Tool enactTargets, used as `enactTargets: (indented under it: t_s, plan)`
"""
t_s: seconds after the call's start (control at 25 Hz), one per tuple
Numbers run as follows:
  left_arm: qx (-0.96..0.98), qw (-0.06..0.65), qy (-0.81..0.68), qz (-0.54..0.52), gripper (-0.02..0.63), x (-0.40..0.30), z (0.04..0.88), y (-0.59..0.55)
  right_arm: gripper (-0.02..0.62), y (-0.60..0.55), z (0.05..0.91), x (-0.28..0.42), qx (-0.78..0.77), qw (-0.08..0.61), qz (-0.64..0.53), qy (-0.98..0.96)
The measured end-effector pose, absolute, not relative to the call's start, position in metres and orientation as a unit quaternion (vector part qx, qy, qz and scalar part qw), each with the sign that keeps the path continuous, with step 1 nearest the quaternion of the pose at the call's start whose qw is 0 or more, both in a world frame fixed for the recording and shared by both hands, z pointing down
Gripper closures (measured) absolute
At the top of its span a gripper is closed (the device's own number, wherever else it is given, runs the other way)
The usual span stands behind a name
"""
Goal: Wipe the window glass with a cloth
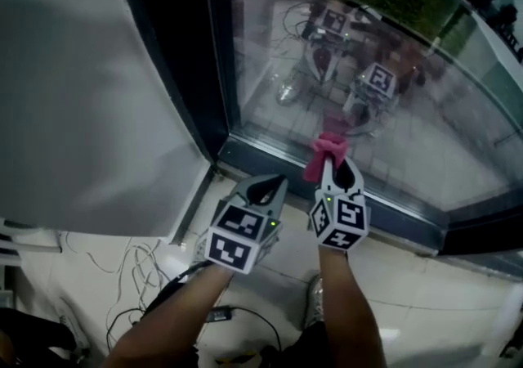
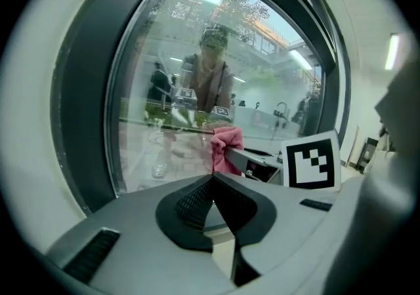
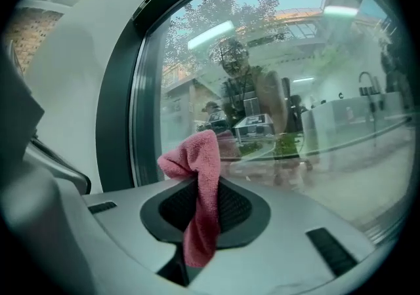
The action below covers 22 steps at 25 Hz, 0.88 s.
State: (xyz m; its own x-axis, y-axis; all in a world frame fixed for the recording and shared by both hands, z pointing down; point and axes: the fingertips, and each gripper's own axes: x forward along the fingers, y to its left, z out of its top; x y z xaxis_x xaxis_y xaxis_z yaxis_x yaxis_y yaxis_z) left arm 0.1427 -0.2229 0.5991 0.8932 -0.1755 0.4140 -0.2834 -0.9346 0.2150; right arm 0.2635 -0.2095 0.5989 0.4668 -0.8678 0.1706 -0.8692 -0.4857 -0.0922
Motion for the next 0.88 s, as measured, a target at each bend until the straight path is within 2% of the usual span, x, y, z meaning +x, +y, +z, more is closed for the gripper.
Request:
enactTargets:
  t_s: [0.44, 0.68, 0.88]
  plan:
    - [0.967, 0.14, -0.035, 0.211, 0.6, 0.218, 0.617, -0.097, 0.543, -0.056, 0.604, 0.366, 0.905, -0.026, 0.107, -0.411]
    - [0.968, 0.132, 0.011, 0.212, 0.6, 0.257, 0.621, -0.037, 0.543, 0.013, 0.607, 0.407, 0.92, -0.014, 0.104, -0.378]
    - [0.964, 0.162, 0.032, 0.211, 0.6, 0.292, 0.623, 0.0, 0.543, 0.073, 0.609, 0.447, 0.936, -0.025, 0.113, -0.333]
